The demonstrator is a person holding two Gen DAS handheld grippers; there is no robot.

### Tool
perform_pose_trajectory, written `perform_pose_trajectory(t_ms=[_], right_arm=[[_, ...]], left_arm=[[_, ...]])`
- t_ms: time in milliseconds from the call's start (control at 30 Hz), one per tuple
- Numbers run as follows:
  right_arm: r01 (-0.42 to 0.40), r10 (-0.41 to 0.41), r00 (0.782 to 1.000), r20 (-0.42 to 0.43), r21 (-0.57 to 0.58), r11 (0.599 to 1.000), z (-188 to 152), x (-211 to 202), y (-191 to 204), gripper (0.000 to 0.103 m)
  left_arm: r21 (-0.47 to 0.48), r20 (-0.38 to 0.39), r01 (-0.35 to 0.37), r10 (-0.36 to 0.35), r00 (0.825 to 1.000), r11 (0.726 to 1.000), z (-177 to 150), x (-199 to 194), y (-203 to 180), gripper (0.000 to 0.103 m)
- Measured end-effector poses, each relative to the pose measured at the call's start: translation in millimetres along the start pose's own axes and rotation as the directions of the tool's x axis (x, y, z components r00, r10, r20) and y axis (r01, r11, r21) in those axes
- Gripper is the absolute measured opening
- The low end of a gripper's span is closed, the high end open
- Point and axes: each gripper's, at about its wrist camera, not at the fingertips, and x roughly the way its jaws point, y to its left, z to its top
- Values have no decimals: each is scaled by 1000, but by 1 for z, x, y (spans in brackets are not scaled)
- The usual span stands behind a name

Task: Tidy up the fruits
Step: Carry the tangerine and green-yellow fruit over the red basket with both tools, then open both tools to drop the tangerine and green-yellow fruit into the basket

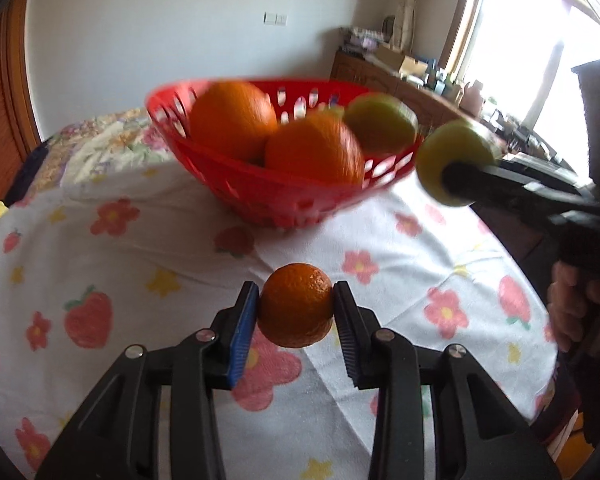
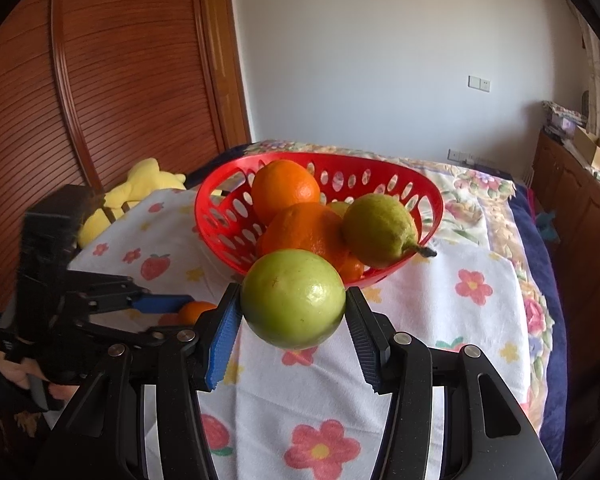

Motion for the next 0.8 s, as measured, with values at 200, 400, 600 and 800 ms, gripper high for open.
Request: perform_pose_trajectory(t_ms=[200,400,600,800], right_arm=[[-8,8,999,35,-8,1000,23,5,-4,53],[-4,4,998,60,4,1000,54,23,-15,53],[27,-27,999,42,1,1000,74,52,-25,53],[45,-45,999,12,3,999,82,75,-32,53]], left_arm=[[16,115,-12,11,993,1000,31,-47,3,36],[13,176,-42,39,984,999,66,-53,18,36],[0,172,-62,61,983,998,87,-26,29,36],[0,155,-78,77,985,997,91,-7,28,36]])
